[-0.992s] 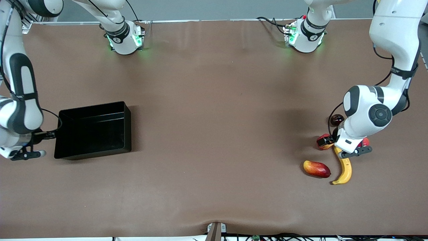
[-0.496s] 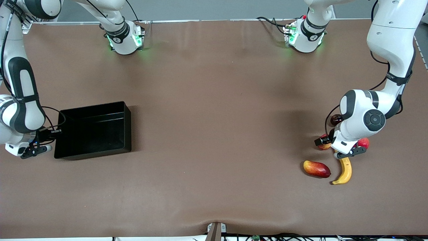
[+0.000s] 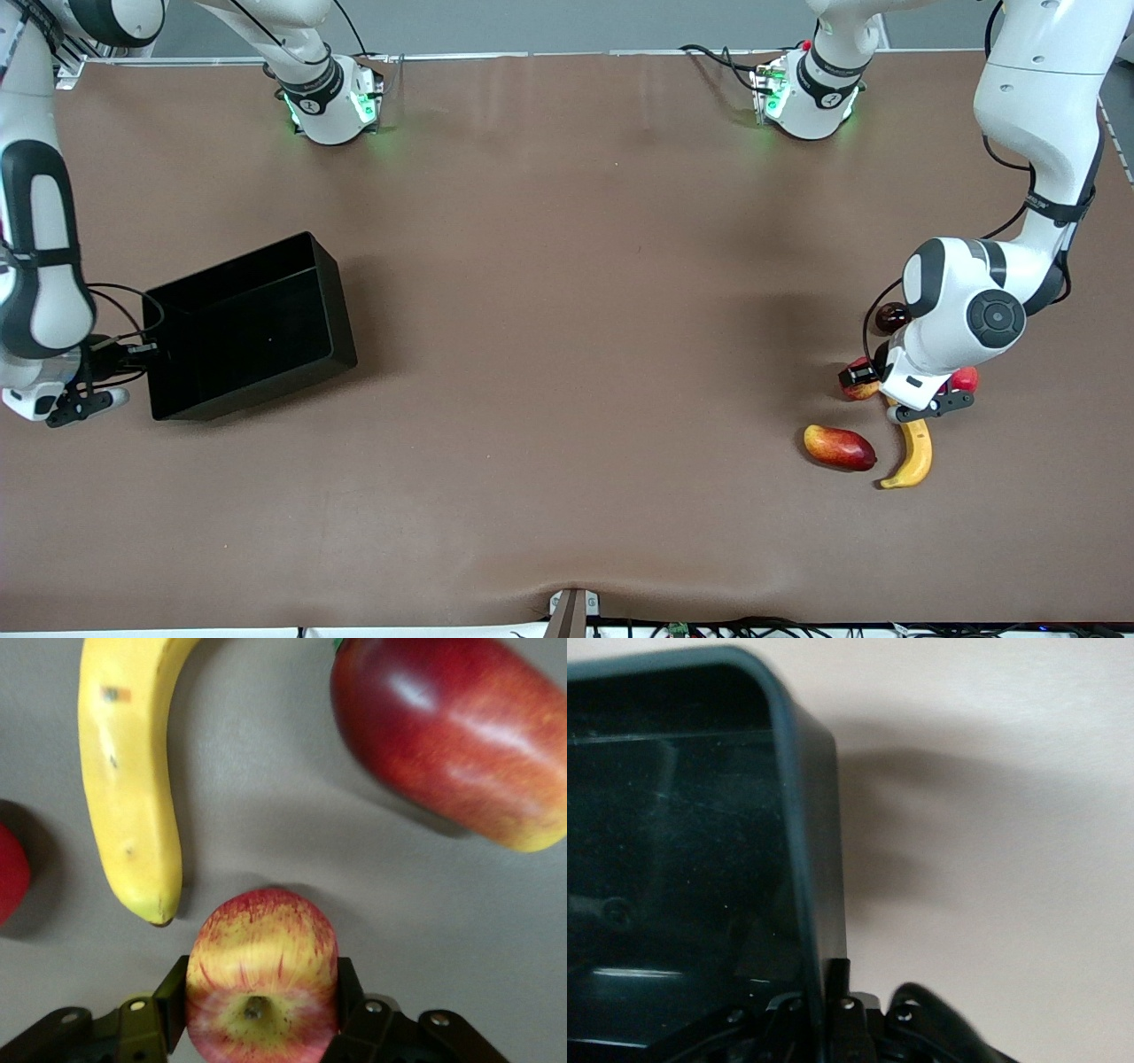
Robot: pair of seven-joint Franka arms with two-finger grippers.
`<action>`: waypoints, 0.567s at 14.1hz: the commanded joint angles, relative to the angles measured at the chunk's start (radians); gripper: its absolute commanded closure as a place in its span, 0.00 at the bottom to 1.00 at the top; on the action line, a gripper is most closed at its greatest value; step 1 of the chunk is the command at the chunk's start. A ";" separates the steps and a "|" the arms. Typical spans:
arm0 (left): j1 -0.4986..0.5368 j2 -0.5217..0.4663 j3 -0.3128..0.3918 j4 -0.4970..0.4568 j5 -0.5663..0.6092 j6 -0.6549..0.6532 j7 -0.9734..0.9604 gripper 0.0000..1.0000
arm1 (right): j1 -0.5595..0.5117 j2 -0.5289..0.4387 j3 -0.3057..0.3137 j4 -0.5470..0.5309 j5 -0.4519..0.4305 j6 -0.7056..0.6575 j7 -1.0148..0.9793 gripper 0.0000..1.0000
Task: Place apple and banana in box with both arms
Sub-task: 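Slide the box with the right gripper while the left gripper lifts the apple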
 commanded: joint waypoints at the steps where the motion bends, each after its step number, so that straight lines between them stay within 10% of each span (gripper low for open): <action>1: -0.002 -0.070 -0.014 0.037 0.026 -0.104 -0.023 1.00 | 0.083 -0.061 0.003 0.047 0.027 -0.131 0.159 1.00; 8: -0.005 -0.136 -0.067 0.241 0.027 -0.439 -0.061 1.00 | 0.336 -0.150 0.002 -0.008 0.133 -0.133 0.508 1.00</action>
